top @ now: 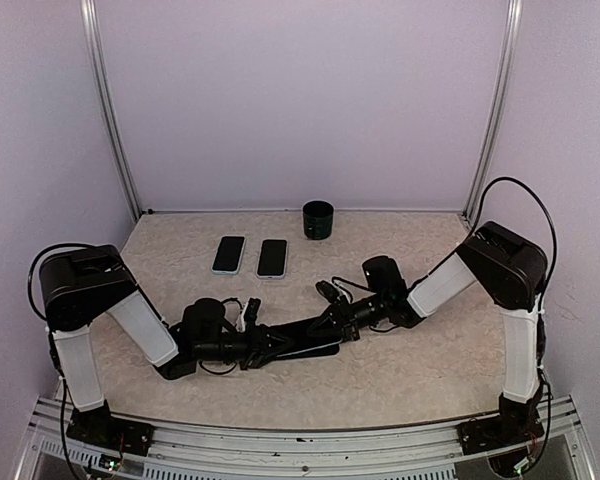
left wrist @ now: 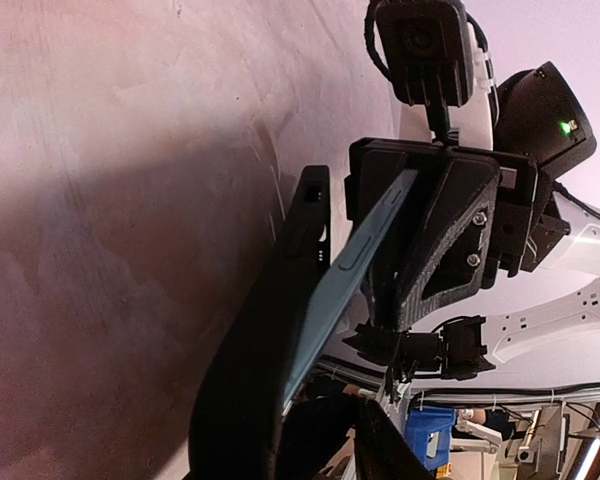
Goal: Put the phone into the phone case
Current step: Pass from the right arm to the left
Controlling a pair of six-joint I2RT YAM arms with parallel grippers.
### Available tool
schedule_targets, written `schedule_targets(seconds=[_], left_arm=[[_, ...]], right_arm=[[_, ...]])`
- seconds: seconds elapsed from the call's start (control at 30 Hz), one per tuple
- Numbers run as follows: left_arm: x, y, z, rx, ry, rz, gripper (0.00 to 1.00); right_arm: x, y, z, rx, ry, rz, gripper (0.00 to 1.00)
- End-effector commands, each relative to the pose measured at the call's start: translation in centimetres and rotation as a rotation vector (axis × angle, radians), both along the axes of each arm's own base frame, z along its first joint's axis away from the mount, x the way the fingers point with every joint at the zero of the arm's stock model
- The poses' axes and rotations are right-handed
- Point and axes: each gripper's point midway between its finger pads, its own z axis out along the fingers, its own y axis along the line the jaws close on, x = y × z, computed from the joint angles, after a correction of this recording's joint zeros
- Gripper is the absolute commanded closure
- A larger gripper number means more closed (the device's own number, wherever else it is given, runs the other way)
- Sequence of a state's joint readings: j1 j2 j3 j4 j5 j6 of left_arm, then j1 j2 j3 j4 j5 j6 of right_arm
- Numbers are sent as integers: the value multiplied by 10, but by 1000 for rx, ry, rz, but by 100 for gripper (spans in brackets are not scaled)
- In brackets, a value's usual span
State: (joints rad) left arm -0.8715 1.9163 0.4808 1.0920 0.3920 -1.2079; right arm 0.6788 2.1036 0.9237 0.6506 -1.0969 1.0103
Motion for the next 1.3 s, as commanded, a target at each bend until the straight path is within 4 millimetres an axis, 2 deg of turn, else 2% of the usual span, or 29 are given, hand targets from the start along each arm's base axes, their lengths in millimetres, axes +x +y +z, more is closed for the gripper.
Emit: schedule_targets(seconds=[0.0,0.23,0.3,0.8,1.17,1.27], left_arm=[[-2,-18,56,-169,-155,-60,72],[-3,-19,60,-182,-160,-63,73],[-3,-19,60,-183,-161,-65,77],[-2,-16,60,-184,-160,-65,83],[-2,-12,62,-190,-164,-62,88],[-3,-11,63,-193,-163,-60,88]], right_arm=[[5,1,-9,-140,-57,-31,79],[6,-4,-10,-202,-75,-32,70],[6,-4,-10,-212,-78,-30,69],[11,-12,-6,-273,-116,-27,64],[10,-15,-2,-249,-104,-15,62],[12,-18,0,-254,-114,-30,48]])
